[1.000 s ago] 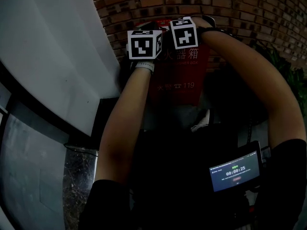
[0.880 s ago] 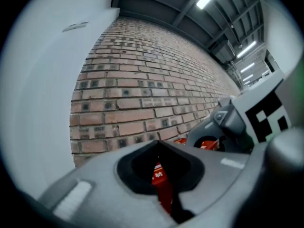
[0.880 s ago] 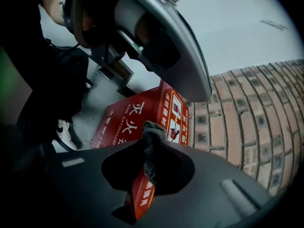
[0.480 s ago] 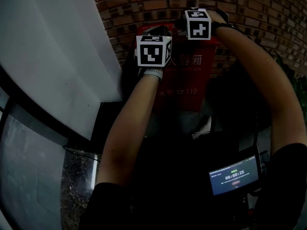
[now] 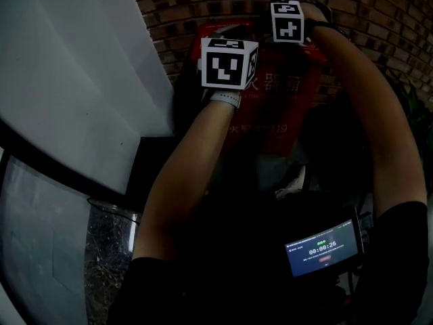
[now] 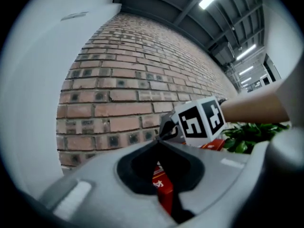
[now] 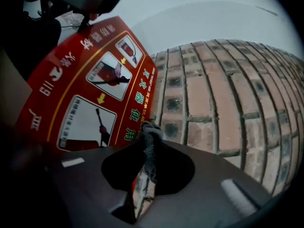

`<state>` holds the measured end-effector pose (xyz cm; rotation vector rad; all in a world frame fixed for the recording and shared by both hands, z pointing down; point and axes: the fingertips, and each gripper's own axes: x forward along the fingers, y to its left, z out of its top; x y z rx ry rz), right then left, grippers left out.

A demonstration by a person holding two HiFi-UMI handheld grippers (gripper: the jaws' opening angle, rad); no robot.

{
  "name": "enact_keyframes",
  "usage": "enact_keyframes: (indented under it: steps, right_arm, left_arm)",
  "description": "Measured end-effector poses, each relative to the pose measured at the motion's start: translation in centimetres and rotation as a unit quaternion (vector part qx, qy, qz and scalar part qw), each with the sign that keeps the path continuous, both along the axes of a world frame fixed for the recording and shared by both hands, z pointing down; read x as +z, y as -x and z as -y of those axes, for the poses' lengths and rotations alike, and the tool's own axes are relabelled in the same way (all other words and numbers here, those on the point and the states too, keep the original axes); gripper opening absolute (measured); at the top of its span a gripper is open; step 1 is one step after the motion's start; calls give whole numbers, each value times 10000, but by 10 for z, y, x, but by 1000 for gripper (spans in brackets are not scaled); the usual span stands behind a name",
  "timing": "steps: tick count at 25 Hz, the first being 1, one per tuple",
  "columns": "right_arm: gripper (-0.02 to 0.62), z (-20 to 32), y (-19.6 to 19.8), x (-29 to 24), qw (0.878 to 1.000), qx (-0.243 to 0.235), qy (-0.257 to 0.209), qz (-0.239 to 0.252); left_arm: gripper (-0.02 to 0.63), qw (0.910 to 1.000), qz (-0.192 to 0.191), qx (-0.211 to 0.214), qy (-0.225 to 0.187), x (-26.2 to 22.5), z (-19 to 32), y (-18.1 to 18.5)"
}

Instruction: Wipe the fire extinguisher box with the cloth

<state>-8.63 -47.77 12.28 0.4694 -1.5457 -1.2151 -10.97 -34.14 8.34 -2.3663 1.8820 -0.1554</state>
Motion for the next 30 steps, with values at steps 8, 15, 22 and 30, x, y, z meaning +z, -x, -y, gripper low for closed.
enact_keyframes:
  steps: [8, 15, 22, 30]
  right_arm:
    - [41, 26, 10, 20, 9988, 19, -410, -261]
    - [40, -3, 0, 23, 9996, -120, -110, -249]
    - [40, -56, -12, 27, 9987, -349, 223, -305]
    - [40, -111, -27, 30, 9964, -493, 593, -347]
  left_arm:
    - [2, 9999, 106, 108, 18, 5, 8, -5]
    - [2, 9992, 393, -40, -61, 7, 4, -7]
    - [2, 9972, 721, -136, -158, 8, -11, -22]
    - [2, 9986, 513, 19, -83, 7, -39, -37]
